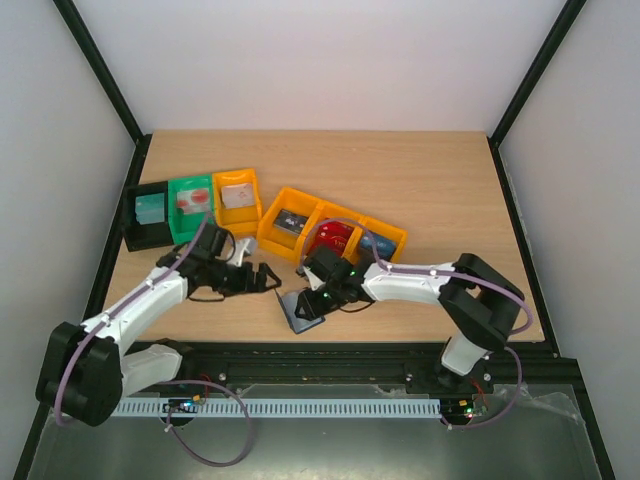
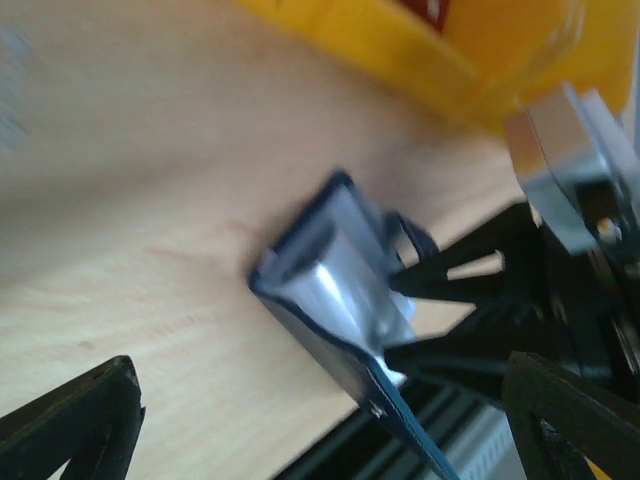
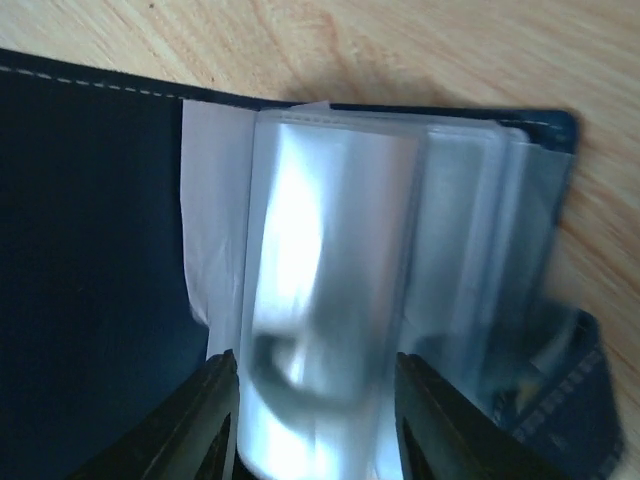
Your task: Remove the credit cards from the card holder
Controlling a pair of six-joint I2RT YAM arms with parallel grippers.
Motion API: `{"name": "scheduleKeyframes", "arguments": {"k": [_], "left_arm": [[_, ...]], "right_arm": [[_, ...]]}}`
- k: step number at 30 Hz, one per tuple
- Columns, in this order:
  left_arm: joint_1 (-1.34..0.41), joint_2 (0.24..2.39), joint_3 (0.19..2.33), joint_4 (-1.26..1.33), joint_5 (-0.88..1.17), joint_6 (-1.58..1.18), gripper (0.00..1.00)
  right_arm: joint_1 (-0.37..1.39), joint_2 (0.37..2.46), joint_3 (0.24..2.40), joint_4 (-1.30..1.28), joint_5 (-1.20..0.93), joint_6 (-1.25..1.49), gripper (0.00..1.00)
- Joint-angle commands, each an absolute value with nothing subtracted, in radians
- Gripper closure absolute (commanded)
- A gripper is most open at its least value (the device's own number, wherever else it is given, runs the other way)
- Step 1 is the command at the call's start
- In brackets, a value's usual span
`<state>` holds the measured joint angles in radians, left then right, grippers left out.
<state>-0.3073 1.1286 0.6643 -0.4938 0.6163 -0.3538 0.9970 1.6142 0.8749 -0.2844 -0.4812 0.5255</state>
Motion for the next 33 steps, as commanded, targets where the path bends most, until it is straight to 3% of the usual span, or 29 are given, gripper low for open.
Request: {"name": "scheduleKeyframes", "arguments": {"k": [1, 8, 12, 16, 21, 26, 30, 33], "left_arm": [[-0.384, 1.116, 0.567, -0.308, 0.718, -0.526, 0.01], [-0.416, 1.109, 0.324, -0.070, 0.726, -0.739, 0.02], [-0.415, 1.102, 0.267, -0.044, 0.704, -0.763, 0.22], [-0.417, 1.103, 0.236, 0.028, 0.729, -0.786, 0.51], [-0.416, 1.064, 0.222, 0.084, 0.751, -0.776, 0.96], [-0.335, 0.927, 0.224, 0.170, 0.799, -0.746, 0.98], [-0.212, 0.782, 0.220, 0.485, 0.982, -0.802, 0.98], [-0.148, 0.706, 0.245, 0.564, 1.084, -0.762, 0.98]], "right_arm": [[1.008, 1.710, 0.890, -0.190, -0.556, 0.536, 0.61], [1.009, 1.838, 1.009, -0.234, -0.576, 0.496, 0.79], [1.009, 1.845, 1.024, -0.219, -0.603, 0.495, 0.97], [1.008, 1.828, 1.029, -0.180, -0.652, 0.489, 0.98], [1.008, 1.762, 1.066, -0.171, -0.686, 0.444, 0.98], [0.998, 1.623, 1.112, -0.240, -0.716, 0.309, 0.72], [0.937, 1.438, 1.140, -0.313, -0.726, 0.170, 0.52], [0.863, 1.271, 1.138, -0.311, -0.746, 0.102, 0.38]]}}
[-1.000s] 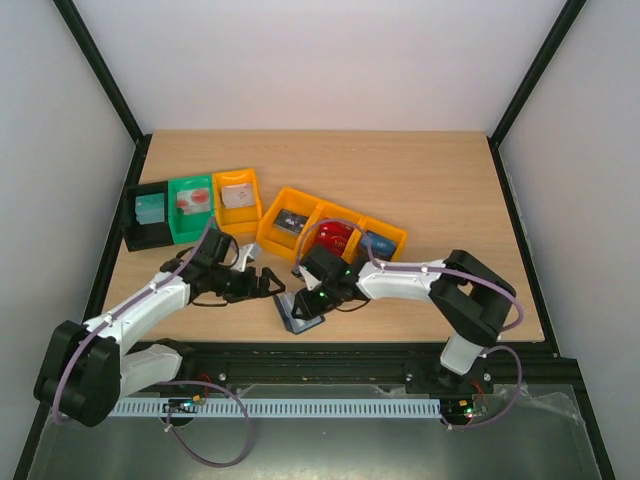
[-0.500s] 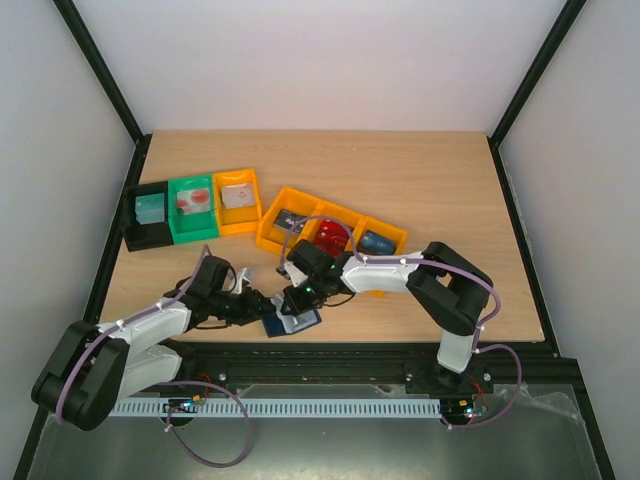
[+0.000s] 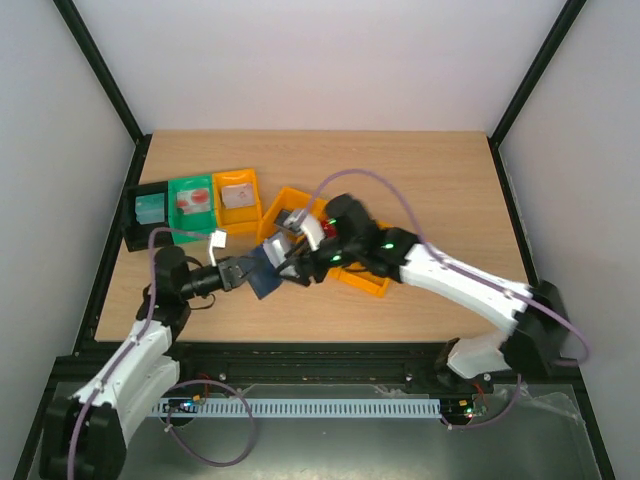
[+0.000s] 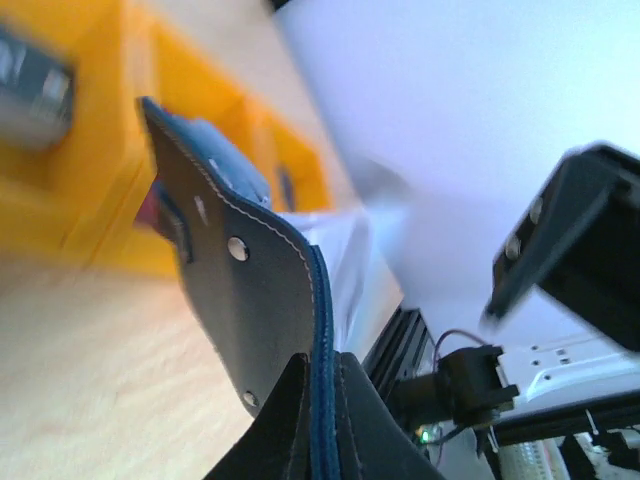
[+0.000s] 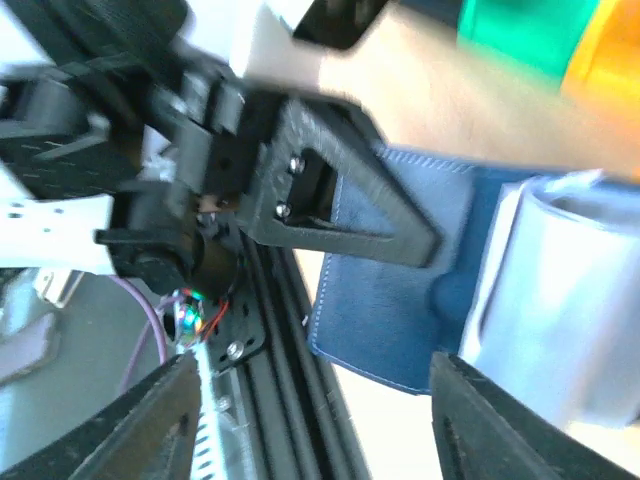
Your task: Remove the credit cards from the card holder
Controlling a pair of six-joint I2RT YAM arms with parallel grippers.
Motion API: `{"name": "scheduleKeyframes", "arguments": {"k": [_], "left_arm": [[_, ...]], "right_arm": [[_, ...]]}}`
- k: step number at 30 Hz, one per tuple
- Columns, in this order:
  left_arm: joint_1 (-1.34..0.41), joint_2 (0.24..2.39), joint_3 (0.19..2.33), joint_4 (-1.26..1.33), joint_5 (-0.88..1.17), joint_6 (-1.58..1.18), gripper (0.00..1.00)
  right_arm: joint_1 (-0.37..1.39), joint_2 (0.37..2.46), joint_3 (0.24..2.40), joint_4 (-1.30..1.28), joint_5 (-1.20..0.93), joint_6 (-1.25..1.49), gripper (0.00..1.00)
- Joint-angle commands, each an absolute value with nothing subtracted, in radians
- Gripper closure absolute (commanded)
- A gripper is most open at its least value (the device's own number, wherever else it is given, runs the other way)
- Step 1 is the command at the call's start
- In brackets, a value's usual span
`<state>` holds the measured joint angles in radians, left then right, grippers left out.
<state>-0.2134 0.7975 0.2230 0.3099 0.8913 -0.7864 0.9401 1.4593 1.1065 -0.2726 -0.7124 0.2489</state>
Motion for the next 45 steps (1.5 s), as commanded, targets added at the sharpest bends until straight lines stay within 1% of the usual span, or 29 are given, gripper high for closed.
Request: {"name": "scheduleKeyframes", "arguments": {"k": [1, 3, 5, 6, 7, 8, 14, 17, 21, 24, 27, 28, 33, 38, 43, 45], "left_arm": [[-0.147, 0.680, 0.273, 0.538, 1.113, -0.705, 0.98], [-0.146, 0.633, 0.341, 0.398, 1.160, -0.505, 0.98], [-0.149, 0.581, 0.442, 0.149, 1.159, -0.177, 0.98], [-0.148, 0.560, 0.485, 0.064, 1.156, -0.041, 0.98], [-0.144, 0.547, 0.518, -0.010, 1.145, 0.079, 0.98], [-0.135, 0.539, 0.538, -0.016, 1.139, 0.101, 0.98], [-0.092, 0.487, 0.552, 0.133, 1.181, -0.007, 0.98], [-0.078, 0.478, 0.530, 0.203, 1.173, -0.081, 0.98], [-0.071, 0.465, 0.485, 0.313, 1.099, -0.238, 0.98], [-0.070, 0.465, 0.501, 0.264, 1.035, -0.261, 0.98], [-0.071, 0.461, 0.530, 0.175, 0.982, -0.228, 0.98], [-0.071, 0.458, 0.531, 0.168, 0.979, -0.232, 0.98], [-0.071, 0.454, 0.509, 0.236, 0.983, -0.313, 0.98], [-0.071, 0.459, 0.510, 0.241, 0.980, -0.315, 0.98], [-0.068, 0.457, 0.506, 0.244, 0.980, -0.322, 0.98], [-0.066, 0.456, 0.505, 0.245, 0.981, -0.323, 0.98]], "right_arm": [[0.844, 1.211, 1.125, -0.289, -0.741, 0.084, 0.32], [0.815, 1.106, 1.077, -0.214, -0.721, 0.060, 0.22], [0.794, 1.044, 1.048, -0.167, -0.716, 0.047, 0.17], [0.782, 1.029, 1.048, -0.163, -0.721, 0.035, 0.15], [0.775, 1.022, 1.049, -0.166, -0.724, 0.027, 0.13], [0.771, 1.018, 1.050, -0.168, -0.724, 0.019, 0.12], [0.770, 1.046, 1.058, -0.189, -0.771, -0.033, 0.03], [0.770, 1.086, 1.068, -0.187, -0.781, -0.042, 0.03], [0.770, 1.144, 1.097, -0.167, -0.899, -0.029, 0.03], [0.772, 1.154, 1.105, -0.167, -0.916, -0.016, 0.04], [0.797, 1.137, 1.094, -0.132, -0.780, 0.023, 0.10], [0.834, 1.126, 1.088, -0.118, -0.726, 0.026, 0.11], [0.984, 1.047, 1.010, 0.055, -0.475, 0.018, 0.12], [1.073, 1.066, 0.973, 0.146, -0.314, 0.024, 0.13], [1.164, 1.147, 0.996, 0.154, -0.158, 0.007, 0.11], [1.186, 1.176, 1.011, 0.161, -0.105, 0.001, 0.06]]}}
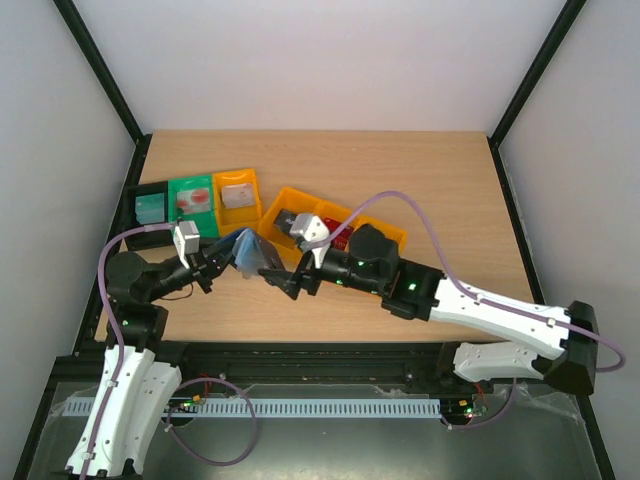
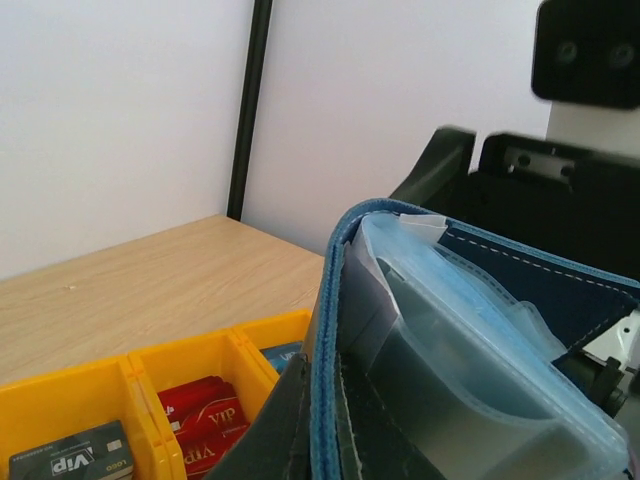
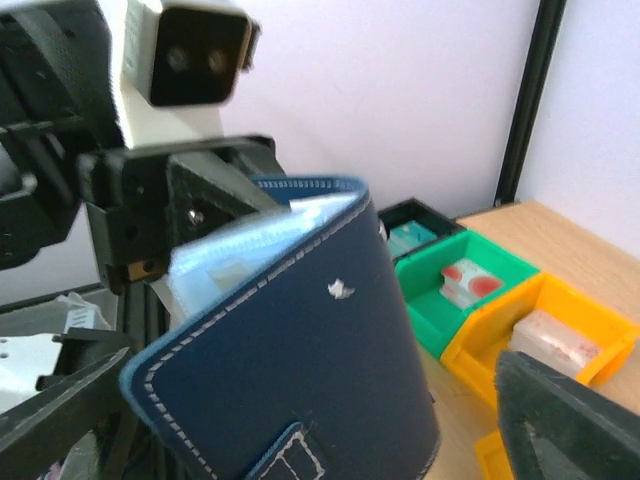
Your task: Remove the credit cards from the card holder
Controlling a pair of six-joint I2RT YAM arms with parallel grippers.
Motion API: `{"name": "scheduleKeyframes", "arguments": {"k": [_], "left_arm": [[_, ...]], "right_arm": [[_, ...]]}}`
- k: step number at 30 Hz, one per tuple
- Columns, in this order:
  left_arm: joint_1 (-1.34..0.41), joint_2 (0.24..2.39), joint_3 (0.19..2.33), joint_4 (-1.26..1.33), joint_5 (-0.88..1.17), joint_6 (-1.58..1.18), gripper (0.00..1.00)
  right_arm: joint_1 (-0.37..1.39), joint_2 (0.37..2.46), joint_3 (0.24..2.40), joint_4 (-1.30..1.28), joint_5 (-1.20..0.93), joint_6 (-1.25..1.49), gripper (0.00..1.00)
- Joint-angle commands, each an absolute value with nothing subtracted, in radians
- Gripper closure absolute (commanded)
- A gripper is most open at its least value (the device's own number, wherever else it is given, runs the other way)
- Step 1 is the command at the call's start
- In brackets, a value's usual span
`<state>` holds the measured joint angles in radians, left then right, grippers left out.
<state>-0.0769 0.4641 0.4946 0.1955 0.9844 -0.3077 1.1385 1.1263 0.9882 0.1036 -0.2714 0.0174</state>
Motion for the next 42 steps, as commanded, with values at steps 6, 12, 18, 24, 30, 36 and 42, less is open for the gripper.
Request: {"name": "scheduleKeyframes", "arguments": {"k": [6, 12, 18, 24, 30, 36, 42], "left_arm": [[-0.063, 0.453, 0.500, 0.247, 0.983, -0.325, 0.98], [-0.062, 0.450, 0.497, 0.250, 0.987, -0.325, 0.98], [-0.061, 0.446, 0.499, 0.232, 1.008, -0.304, 0.98], [-0.061, 0.443, 0.492, 0.237, 1.030, -0.299, 0.98], [-0.061, 0.441, 0.497, 0.227, 1.055, -0.285, 0.98], [-0.061, 0.436, 0.490, 0.210, 1.048, -0.254, 0.93], [-0.061, 0.421, 0.483, 0.158, 0.971, -0.165, 0.44]], "right_arm": [[1.215, 1.252, 1.048, 0.149, -0.014, -0.025, 0.01], [1.218, 1.323, 1.116, 0.112, 0.141, -0.021, 0.01], [1.206, 1.326, 1.143, 0.100, 0.263, 0.001, 0.07], [1.174, 1.326, 1.162, 0.070, 0.211, 0.008, 0.42], [1.106, 1.327, 1.185, 0.025, -0.014, 0.014, 0.63], [1.060, 1.319, 1.187, 0.024, -0.234, 0.046, 0.98], [1.059, 1.347, 1.217, 0.028, -0.289, 0.108, 0.98]]}}
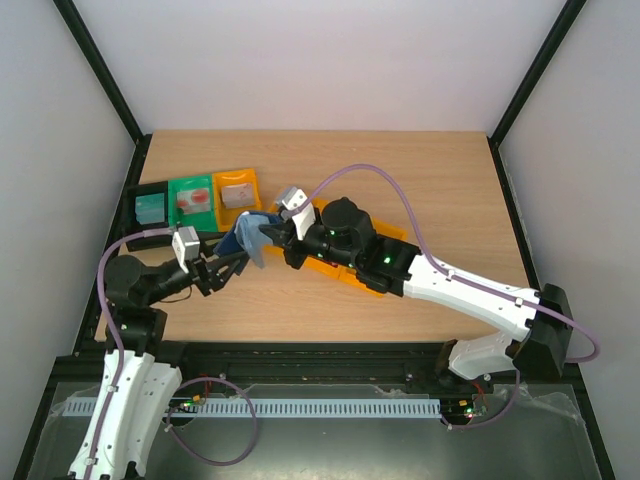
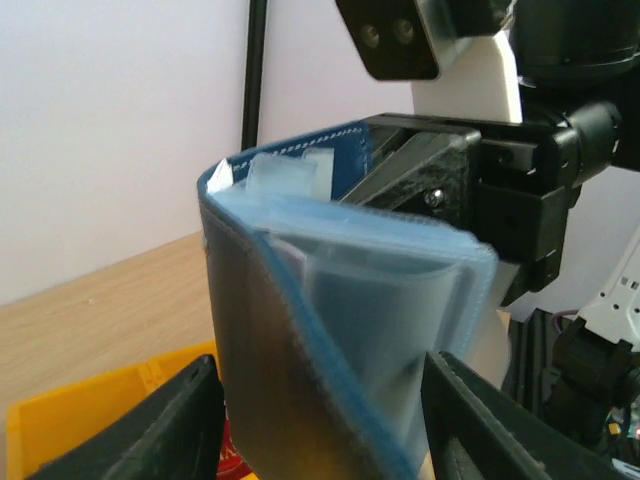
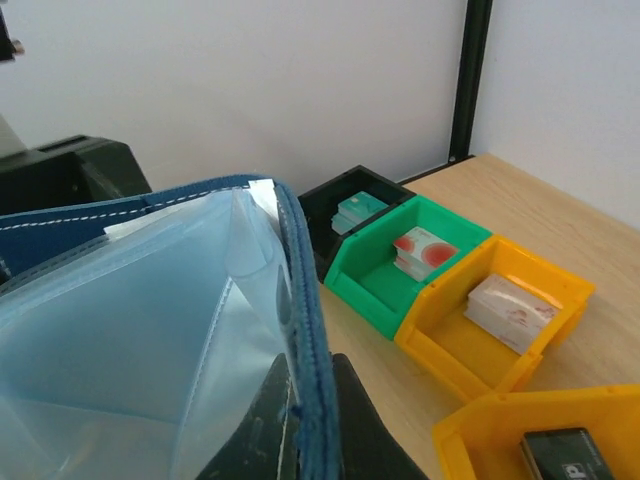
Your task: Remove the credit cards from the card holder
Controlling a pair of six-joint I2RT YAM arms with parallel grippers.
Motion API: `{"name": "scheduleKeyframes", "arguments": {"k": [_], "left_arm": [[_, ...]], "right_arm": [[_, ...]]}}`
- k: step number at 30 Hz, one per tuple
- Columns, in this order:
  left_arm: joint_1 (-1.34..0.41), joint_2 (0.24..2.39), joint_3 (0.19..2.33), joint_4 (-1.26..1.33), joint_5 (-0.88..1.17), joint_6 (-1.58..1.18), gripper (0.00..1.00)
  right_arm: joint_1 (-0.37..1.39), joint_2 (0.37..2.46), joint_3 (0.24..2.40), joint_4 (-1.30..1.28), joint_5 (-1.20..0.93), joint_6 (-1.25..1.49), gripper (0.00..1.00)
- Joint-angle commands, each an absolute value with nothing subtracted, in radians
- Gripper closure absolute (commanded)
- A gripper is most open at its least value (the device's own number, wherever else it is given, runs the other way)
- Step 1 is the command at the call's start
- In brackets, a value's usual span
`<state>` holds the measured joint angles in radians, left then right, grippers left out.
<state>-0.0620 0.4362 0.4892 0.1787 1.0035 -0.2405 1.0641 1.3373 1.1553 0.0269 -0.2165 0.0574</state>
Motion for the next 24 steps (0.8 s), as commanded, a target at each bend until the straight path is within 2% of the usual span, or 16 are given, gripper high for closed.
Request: {"name": "scheduleKeyframes", "arguments": {"k": [1, 5, 11, 15, 17, 20, 24], "left_arm": [[-0.061, 0.421, 0.485, 0.149, 0.963, -0.151, 0.41], [-0.062, 0.419, 0.492, 0.117, 0.954, -0.101, 0.26], [-0.062, 0.423, 0.503, 0.126, 0.913, -0.097, 0.19], [-0.061, 0.426, 0.502, 0.147, 0.914, -0.119, 0.20], [-0.061, 0.428, 0.500, 0.154, 0.919, -0.130, 0.25], [-0.061, 0.427, 0.501, 0.154, 0.934, -0.133, 0.47], [-0.061, 0.423, 0.500, 0.152, 0.963, -0.144, 0.76]], "right_arm": [[1.059, 1.354, 1.225, 0.023, -0.298, 0.113, 0.98], [1.059, 1.361, 1.232, 0.027, -0.335, 0.129, 0.98], [1.060, 1.349, 1.231, 0.032, -0.409, 0.120, 0.98], [1.059, 1.365, 1.242, 0.020, -0.501, 0.111, 0.98], [1.059, 1.379, 1.249, 0.016, -0.577, 0.104, 0.98], [1.059, 1.386, 1.248, 0.013, -0.682, 0.085, 0.98], [1.049, 1.369, 1.232, 0.009, -0.685, 0.076, 0.98]]}}
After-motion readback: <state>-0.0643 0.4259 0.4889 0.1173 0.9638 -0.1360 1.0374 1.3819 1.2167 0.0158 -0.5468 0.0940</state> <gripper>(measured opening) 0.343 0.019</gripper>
